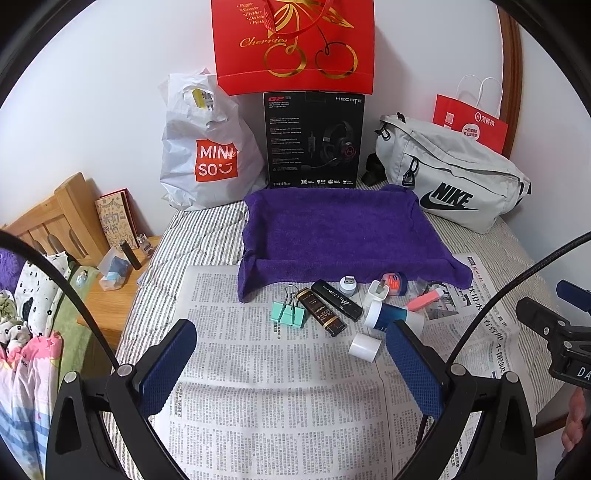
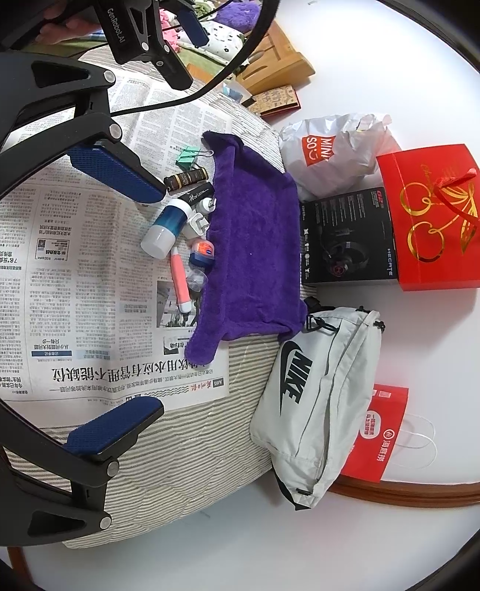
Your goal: Organize rigid objects
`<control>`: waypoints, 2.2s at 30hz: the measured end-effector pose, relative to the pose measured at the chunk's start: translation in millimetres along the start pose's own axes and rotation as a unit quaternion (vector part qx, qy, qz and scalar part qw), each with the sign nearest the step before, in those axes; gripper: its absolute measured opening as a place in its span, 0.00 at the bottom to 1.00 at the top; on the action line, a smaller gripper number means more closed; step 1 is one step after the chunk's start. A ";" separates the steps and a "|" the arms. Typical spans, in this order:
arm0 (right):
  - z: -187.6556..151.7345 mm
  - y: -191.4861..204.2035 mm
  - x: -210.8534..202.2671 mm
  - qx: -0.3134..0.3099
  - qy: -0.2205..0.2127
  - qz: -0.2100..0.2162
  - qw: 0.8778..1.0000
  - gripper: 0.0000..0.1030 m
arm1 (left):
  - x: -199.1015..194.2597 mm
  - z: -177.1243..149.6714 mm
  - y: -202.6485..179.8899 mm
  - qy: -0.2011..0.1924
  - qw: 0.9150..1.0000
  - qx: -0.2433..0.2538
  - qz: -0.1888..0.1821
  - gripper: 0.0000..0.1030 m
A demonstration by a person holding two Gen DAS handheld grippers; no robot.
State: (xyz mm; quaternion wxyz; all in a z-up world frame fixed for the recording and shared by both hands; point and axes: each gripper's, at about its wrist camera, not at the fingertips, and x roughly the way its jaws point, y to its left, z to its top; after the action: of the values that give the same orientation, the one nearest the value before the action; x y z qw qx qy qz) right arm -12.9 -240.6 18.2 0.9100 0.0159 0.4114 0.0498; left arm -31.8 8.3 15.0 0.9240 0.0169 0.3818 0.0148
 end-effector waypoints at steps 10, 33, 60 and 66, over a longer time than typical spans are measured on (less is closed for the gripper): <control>-1.6 -0.7 0.2 0.001 0.000 0.000 1.000 1.00 | 0.8 -2.9 -1.4 0.001 1.000 0.002 0.000 1.00; 2.5 -4.8 12.0 -0.001 0.007 0.001 1.000 1.00 | 23.8 4.8 5.0 0.023 1.000 0.004 0.003 1.00; -17.8 -24.1 99.0 0.000 0.091 -0.018 0.996 1.00 | 163.0 -16.6 12.1 0.076 0.994 0.080 -0.015 0.97; -17.1 -35.4 113.8 0.013 0.105 -0.024 0.994 1.00 | 179.0 -16.5 16.1 0.079 0.993 0.082 -0.038 0.76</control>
State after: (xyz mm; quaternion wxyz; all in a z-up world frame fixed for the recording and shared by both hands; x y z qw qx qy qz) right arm 51.8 -264.3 -80.6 0.8622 0.0128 0.5058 0.0241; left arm 83.1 31.9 -122.1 0.8865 0.0765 0.4536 -0.0508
